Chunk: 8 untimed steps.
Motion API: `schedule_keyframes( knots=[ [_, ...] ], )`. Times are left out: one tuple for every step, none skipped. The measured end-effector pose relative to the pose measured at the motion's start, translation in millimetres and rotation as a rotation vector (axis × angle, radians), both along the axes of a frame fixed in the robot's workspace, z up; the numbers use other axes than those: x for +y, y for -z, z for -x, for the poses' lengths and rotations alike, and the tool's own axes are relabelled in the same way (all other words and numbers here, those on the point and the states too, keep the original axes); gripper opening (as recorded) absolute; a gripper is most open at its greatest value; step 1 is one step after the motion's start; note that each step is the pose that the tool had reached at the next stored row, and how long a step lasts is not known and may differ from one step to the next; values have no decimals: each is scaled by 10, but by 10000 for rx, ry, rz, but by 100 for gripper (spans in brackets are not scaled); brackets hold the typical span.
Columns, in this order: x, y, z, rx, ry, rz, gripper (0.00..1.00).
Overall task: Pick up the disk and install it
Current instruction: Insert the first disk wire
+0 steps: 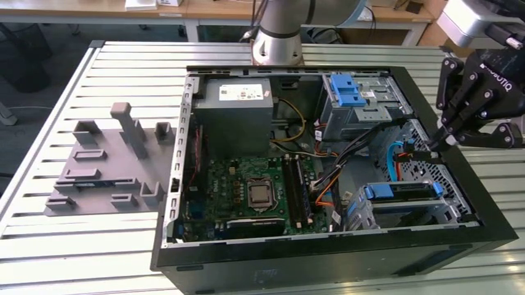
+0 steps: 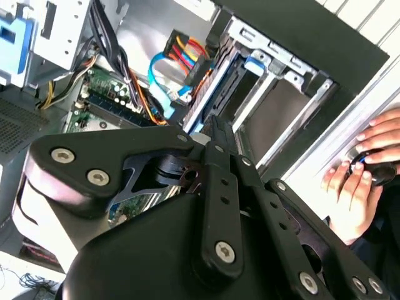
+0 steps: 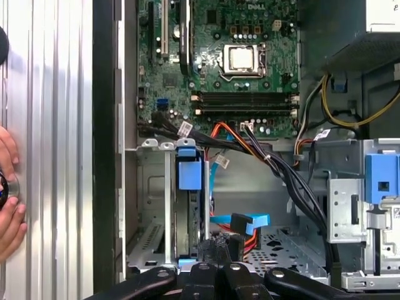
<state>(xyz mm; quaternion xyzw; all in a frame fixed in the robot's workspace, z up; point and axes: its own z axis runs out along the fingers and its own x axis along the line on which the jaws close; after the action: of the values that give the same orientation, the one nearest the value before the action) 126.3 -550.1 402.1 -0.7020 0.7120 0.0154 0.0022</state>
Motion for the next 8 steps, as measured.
schedule_keyframes(
  knots=[
    [7, 11, -21, 0, 0, 0, 11],
    [17, 21, -38, 0, 0, 3, 11],
    [27, 32, -51, 0, 0, 1, 11],
    [37, 42, -62, 0, 0, 0, 11],
    [44, 49, -68, 0, -1, 0, 11],
    [49, 55, -69, 0, -1, -1, 11],
    [55, 58, -69, 0, 0, 0, 11],
    [60, 61, -69, 0, 1, 0, 11]
  ],
)
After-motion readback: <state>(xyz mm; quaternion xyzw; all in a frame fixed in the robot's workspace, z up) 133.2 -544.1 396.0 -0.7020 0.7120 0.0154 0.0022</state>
